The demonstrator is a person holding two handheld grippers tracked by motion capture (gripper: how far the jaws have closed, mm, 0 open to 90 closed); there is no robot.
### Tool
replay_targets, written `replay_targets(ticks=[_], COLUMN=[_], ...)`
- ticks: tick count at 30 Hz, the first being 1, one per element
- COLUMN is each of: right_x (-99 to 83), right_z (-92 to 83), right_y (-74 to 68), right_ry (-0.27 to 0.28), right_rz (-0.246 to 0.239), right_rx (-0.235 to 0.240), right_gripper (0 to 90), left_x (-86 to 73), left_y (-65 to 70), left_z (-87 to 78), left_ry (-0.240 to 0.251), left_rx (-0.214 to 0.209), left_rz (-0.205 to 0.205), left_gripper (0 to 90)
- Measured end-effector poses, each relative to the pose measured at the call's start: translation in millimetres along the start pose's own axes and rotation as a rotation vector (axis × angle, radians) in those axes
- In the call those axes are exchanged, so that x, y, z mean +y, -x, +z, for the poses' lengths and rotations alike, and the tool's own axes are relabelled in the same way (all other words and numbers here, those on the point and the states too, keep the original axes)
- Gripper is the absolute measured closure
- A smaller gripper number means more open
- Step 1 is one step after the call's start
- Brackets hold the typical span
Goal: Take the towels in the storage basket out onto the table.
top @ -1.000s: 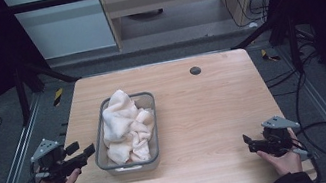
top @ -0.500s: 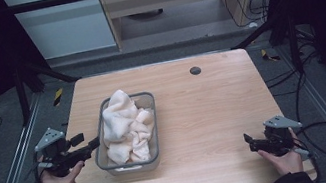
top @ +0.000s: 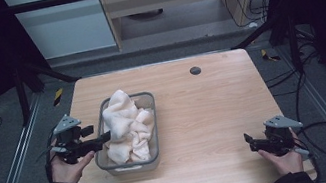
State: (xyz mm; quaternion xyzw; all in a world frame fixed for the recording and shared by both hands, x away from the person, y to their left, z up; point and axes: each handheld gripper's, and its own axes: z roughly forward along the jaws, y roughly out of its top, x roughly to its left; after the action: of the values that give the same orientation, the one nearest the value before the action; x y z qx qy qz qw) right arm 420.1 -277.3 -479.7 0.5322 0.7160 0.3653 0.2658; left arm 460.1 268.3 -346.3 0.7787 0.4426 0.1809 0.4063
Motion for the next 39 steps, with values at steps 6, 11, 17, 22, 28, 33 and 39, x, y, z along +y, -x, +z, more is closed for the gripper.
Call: replay_targets(ticks=[6, 11, 17, 22, 28, 33, 39], right_x=[0.0, 0.1, 0.2, 0.1, 0.1, 0.2, 0.3], right_z=[0.4, 0.3, 0.2, 1.1, 1.4, 1.9, 1.8], right_y=[0.0, -0.4, -0.1, 0.3, 0.1, 0.2, 0.6], right_ry=[-0.004, -0.008, -0.015, -0.016, -0.02, -0.024, -0.023], right_rz=[-0.002, 0.003, 0.001, -0.006, -0.006, -0.007, -0.008], right_rx=[0.003, 0.007, 0.008, 0.004, 0.007, 0.009, 0.012], right_gripper=[12.0, 11.8, 11.7, 11.5, 11.3, 11.0, 10.8], left_x=[12.7, 20.6, 26.5, 31.5, 36.4, 39.6, 42.0], left_y=[2.3, 5.1, 7.6, 9.8, 12.7, 15.8, 17.8], left_z=[5.4, 11.9, 16.1, 18.8, 28.8, 41.6, 51.6], left_ry=[-0.042, -0.084, -0.109, -0.134, -0.183, -0.219, -0.241], left_rx=[0.004, 0.003, 0.019, 0.019, 0.018, 0.025, 0.033], left_rz=[0.026, 0.052, 0.071, 0.098, 0.112, 0.13, 0.144], left_gripper=[27.8, 26.0, 25.8, 25.1, 23.0, 20.6, 17.1])
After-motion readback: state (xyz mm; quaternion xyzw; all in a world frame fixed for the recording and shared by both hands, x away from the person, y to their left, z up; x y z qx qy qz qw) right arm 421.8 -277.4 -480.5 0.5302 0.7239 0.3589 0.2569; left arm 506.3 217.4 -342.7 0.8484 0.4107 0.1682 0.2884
